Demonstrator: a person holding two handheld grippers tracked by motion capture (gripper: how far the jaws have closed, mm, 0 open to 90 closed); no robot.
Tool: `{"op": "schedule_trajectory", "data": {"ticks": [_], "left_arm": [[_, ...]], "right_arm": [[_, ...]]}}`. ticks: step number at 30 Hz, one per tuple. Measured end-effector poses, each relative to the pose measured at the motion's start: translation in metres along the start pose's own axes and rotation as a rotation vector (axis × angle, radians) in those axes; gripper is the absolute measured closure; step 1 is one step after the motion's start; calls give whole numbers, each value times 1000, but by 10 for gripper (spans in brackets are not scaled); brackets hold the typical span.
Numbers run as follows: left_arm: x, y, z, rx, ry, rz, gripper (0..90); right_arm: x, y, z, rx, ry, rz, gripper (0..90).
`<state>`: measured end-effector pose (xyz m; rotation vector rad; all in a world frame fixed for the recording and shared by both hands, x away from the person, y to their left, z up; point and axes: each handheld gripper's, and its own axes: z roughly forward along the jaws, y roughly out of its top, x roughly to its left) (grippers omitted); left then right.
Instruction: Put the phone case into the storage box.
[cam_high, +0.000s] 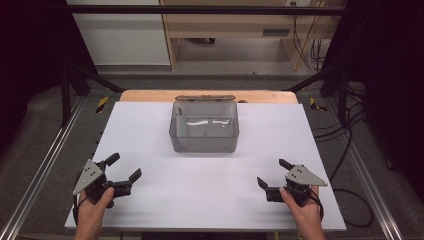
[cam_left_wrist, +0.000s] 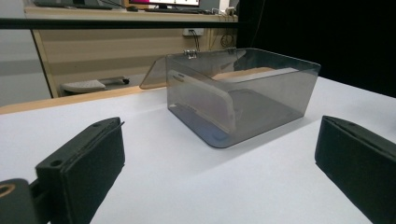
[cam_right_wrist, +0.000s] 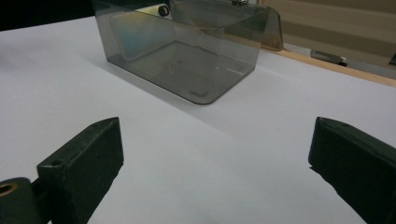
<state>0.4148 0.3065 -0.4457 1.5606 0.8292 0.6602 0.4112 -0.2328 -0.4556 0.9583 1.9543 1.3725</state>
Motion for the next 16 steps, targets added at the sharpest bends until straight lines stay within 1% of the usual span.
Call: {"op": "schedule_trajectory", "data": {"ticks": [4, 6, 8, 10, 13, 16], "left_arm": [[-4, -1, 4, 5, -16, 1, 16], [-7, -1, 6, 6, -23, 4, 16], [-8, -1, 8, 2, -26, 1, 16], [-9, 1, 9, -6, -29, 0, 16], [-8, 2, 8, -21, -21, -6, 16], [-5, 4, 6, -36, -3, -14, 16]], "right_arm": [[-3, -2, -1, -24, -7, 9, 41], [-5, -2, -1, -41, -7, 23, 42], [-7, -3, -2, -54, -7, 38, 44], [-9, -4, -3, -66, -10, 38, 44], [-11, -6, -4, -77, -13, 53, 44], [-12, -6, -5, -78, -20, 54, 44]]}}
